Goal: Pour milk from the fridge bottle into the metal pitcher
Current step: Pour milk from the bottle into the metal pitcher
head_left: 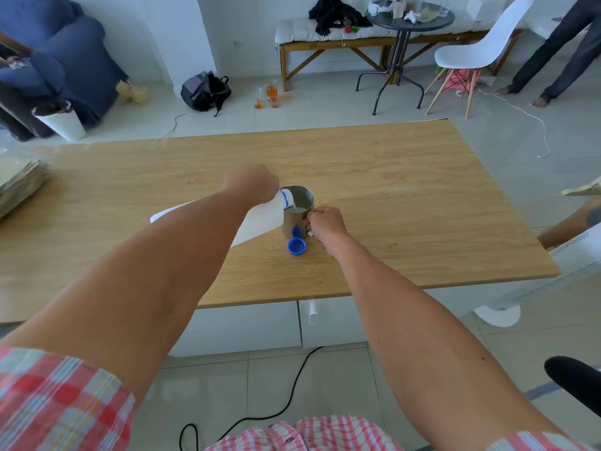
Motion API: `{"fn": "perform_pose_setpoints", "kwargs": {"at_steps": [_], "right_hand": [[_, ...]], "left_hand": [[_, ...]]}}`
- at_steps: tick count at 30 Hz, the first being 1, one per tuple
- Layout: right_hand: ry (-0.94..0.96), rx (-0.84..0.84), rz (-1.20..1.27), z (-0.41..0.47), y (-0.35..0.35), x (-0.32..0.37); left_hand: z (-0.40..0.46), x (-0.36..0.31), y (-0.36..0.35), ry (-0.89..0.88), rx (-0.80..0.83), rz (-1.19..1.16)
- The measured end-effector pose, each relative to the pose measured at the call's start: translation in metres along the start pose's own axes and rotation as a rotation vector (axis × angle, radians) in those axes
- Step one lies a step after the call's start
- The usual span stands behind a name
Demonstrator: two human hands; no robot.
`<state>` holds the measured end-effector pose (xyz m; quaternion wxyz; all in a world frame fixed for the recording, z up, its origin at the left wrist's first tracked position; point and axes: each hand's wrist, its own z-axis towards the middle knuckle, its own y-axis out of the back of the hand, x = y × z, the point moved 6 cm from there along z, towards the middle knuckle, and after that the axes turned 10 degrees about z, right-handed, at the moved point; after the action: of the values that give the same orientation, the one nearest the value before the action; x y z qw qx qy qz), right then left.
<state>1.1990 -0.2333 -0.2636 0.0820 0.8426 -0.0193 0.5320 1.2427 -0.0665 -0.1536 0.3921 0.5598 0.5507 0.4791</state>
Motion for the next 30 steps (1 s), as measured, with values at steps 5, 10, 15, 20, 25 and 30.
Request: {"fn": "perform_pose_setpoints", "kwargs": {"at_steps": [5,10,15,20,25,30], "right_hand": [[-0.001,0.002,-0.002,-0.0018,0.0017,0.0013],[0.001,0.002,-0.001,-0.0021,0.0017,0.0015],[0.005,-0.001,-0.002,0.001,0.0006,-0.0004],[0.011,0.0,-0.008,0.004,-0.0018,-0.0014],[0.008,0.0,0.0,0.0055,-0.0012,-0.0029],[0.007,-0.004,-0.001,0.0065,-0.0016,-0.0035]], "left_hand": [[0.0008,-0.0005,-0.0003,-0.002,-0.002,0.004],[0.0008,-0.0004,-0.0004,-0.003,-0.002,0.01],[0.0011,-0.0006,-0.0001,-0.005,-0.005,0.01],[0.0018,-0.0005,-0.0004,-0.003,-0.002,0.009],[0.0026,-0.0002,-0.0004,-0.002,-0.003,0.006],[0.0019,-0.0004,-0.0003,0.003,0.0,0.009]]}}
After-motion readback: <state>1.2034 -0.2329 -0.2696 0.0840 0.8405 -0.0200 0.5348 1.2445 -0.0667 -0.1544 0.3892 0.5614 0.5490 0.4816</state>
